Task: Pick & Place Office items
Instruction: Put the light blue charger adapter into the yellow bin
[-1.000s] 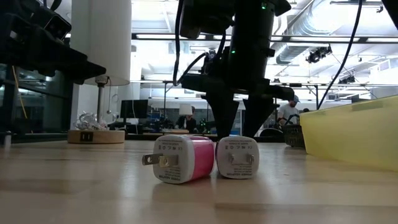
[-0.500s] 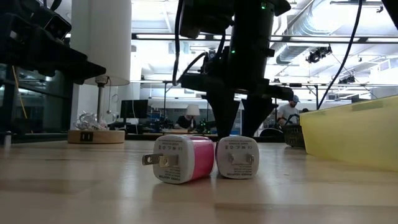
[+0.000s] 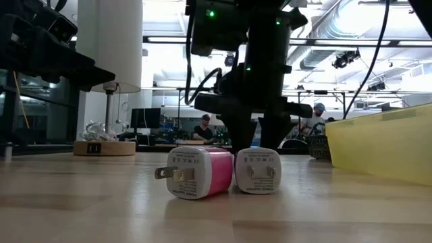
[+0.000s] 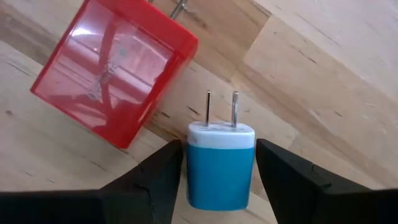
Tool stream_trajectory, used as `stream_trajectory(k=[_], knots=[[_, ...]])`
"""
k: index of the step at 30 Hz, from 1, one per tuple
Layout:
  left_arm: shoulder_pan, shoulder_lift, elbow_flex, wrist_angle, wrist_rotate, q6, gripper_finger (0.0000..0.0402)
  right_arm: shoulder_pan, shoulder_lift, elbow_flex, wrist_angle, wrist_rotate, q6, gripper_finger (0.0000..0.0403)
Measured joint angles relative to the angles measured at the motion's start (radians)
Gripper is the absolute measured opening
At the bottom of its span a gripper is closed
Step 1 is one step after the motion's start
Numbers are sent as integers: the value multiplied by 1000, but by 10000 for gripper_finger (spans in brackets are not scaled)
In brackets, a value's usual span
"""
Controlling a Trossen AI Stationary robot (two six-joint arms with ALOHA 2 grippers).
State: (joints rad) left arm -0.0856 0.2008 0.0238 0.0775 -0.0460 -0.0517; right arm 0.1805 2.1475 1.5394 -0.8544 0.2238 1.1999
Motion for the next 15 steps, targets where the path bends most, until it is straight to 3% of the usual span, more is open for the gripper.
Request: stream_trajectory(k=[15], knots=[[0,1,0,8,0,0,293,1,-4,-1,-5,10,0,197]])
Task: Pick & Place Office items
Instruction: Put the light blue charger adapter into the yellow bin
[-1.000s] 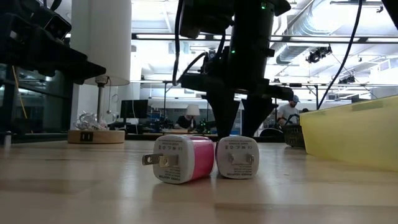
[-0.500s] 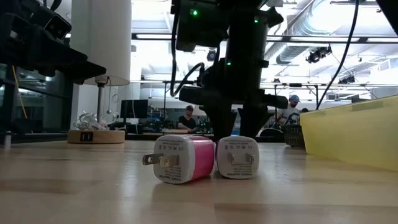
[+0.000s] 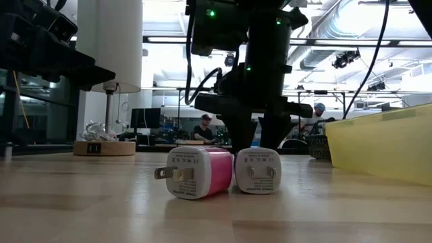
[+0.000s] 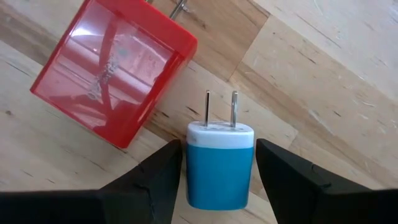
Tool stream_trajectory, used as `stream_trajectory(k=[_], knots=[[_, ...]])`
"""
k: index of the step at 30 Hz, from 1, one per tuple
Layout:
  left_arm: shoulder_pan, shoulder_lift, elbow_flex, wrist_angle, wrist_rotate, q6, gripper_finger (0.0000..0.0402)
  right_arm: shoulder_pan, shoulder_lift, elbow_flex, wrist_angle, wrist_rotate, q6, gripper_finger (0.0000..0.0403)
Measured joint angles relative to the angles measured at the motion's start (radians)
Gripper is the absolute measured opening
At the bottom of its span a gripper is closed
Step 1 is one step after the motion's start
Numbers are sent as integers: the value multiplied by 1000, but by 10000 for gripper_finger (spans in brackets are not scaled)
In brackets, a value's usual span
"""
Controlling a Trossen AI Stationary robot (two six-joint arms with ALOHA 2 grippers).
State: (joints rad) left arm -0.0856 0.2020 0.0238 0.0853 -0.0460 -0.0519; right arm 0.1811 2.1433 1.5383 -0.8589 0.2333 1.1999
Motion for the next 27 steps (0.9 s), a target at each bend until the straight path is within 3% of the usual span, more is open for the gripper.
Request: stream_trajectory(k=[17,27], knots=[[0,0,0,-1,0,0,293,0,0,0,-1,2,0,194],[0,0,0,-1,0,0,293,0,0,0,1,2,0,124]])
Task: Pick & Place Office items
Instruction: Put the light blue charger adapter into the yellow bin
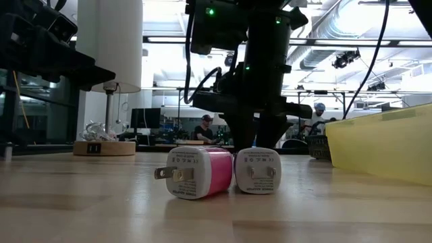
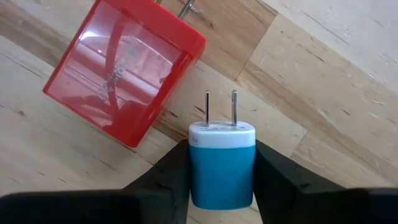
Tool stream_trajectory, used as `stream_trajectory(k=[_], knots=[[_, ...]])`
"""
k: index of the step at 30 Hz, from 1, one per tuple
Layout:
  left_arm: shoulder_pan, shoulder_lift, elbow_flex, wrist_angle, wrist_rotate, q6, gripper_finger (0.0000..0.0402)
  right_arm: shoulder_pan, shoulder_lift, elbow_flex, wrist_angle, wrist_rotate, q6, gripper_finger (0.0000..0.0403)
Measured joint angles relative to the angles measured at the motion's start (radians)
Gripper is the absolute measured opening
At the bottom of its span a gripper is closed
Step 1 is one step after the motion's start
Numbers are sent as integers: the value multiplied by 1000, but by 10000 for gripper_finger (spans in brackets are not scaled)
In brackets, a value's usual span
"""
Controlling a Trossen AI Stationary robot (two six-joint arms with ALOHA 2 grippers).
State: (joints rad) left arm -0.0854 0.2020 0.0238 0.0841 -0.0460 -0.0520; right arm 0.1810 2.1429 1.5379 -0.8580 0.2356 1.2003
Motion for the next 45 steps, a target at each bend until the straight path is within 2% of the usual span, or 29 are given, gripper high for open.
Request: stream_trajectory(k=[8,13,20,28,34,40,45], knots=[[0,0,0,0,0,0,293,0,0,0,-1,5,2,136],[0,0,0,0,0,0,293,0,0,0,-2,15,0,119],[0,0,0,0,0,0,293,4,-2,0,-14,34,-18,130],[0,0,0,2,0,0,293,30,-117,-3,-97,201,-54,119],[0,0,0,7,0,0,293,63,-228,-2,-143,320,-55,132],[-1,1,0,18,-2,0,293,94,-268,1,-144,353,-45,120],[-1,1,0,30,-2,0,293,110,-269,0,-163,366,6,131]])
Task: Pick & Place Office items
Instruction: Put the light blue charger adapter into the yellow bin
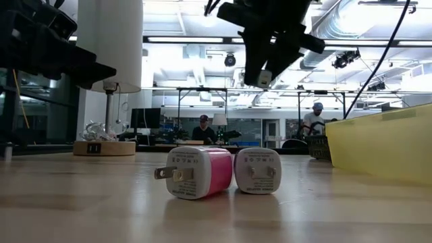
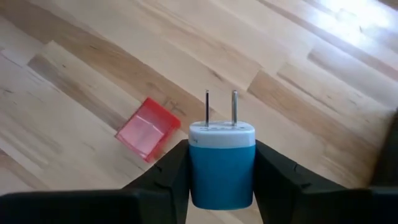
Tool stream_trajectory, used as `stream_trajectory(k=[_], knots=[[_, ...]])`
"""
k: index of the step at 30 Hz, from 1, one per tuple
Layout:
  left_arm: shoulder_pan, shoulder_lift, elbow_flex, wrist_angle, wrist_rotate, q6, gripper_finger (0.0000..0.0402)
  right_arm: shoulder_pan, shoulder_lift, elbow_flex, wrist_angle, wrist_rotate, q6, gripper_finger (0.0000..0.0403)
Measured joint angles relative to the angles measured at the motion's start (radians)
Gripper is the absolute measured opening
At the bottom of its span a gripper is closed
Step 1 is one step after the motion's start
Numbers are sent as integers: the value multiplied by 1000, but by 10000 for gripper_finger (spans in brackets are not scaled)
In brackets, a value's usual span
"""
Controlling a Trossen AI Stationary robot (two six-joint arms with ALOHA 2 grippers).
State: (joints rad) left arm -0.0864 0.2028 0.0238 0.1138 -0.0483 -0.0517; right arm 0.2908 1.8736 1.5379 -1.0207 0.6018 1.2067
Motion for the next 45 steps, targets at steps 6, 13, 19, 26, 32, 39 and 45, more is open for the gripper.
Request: stream_trajectory(k=[6,13,19,26,32,39,45], knots=[[0,0,0,2,-1,0,293,44,0,0,-84,-2,127,122],[0,0,0,2,-2,0,293,123,0,0,-221,-47,334,133],[0,0,0,2,-2,0,293,200,0,0,-323,-88,513,126],[0,0,0,2,-2,0,293,288,0,0,-409,-171,710,133],[0,0,0,2,-2,0,293,335,0,0,-453,-249,799,131],[0,0,0,2,-2,0,293,338,1,-89,-379,-330,823,132],[0,0,0,2,-2,0,293,338,1,-201,-230,-355,854,132]])
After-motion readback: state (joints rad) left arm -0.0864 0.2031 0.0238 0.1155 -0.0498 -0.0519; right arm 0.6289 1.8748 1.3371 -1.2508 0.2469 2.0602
